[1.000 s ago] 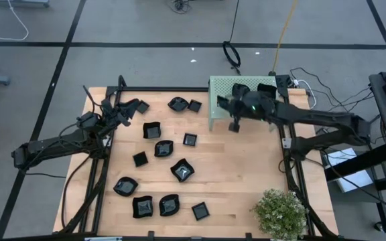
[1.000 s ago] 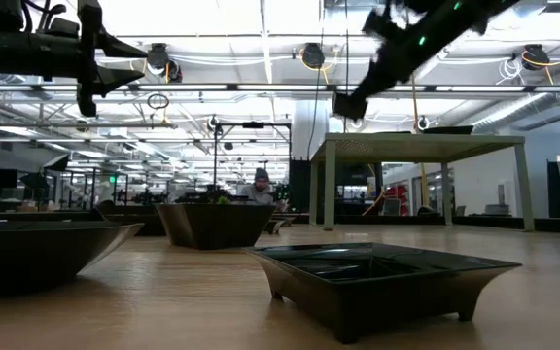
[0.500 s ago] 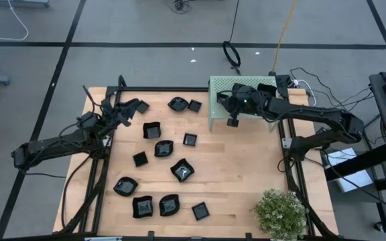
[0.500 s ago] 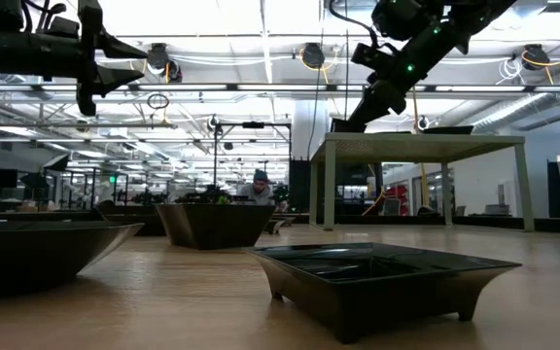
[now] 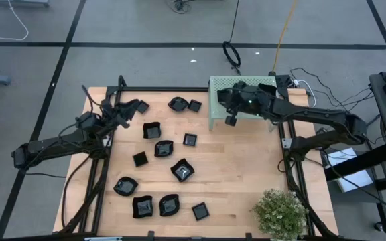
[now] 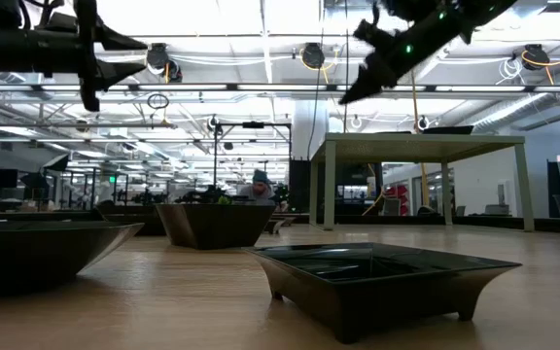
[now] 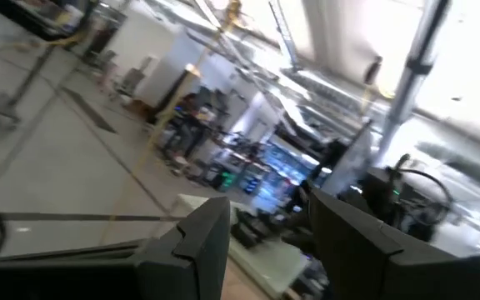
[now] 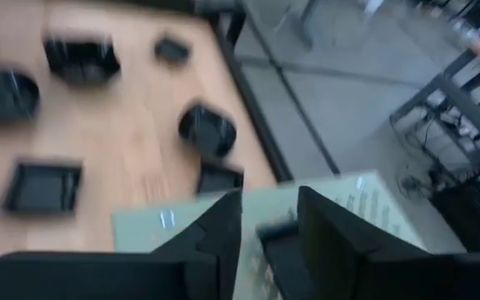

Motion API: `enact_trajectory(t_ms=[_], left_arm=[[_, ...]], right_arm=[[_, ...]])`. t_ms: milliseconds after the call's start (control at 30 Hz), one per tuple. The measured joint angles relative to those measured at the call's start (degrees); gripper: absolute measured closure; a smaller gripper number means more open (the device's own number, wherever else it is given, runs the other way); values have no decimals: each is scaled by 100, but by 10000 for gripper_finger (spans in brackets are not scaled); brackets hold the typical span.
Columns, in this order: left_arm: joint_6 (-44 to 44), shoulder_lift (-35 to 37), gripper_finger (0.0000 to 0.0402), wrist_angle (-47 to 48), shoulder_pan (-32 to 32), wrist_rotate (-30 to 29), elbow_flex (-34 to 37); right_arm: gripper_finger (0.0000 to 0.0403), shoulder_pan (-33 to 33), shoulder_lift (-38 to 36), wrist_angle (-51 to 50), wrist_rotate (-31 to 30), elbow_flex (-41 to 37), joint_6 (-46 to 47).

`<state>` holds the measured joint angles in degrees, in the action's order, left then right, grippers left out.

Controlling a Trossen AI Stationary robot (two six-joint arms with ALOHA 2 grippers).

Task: Pick & Place Mini shaped plates
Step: Stack the leaf-shaped plate on top of the leaf-shaped plate on the shelf

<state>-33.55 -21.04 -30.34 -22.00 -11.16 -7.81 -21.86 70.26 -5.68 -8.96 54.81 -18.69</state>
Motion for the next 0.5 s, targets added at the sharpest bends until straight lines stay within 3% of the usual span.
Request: enact_trajectory(t_ms=[167, 300, 500], left_arm=[[105, -96, 231, -141, 82, 665, 0], [575, -346, 231, -257, 259, 692, -61], [1381, -1045, 231, 1127, 558, 668, -941]], right_arm=[[280, 225, -543, 208, -3, 0, 487], [281, 391, -940, 252, 1, 0, 836], [282, 601, -1253, 488, -40, 0, 1415]])
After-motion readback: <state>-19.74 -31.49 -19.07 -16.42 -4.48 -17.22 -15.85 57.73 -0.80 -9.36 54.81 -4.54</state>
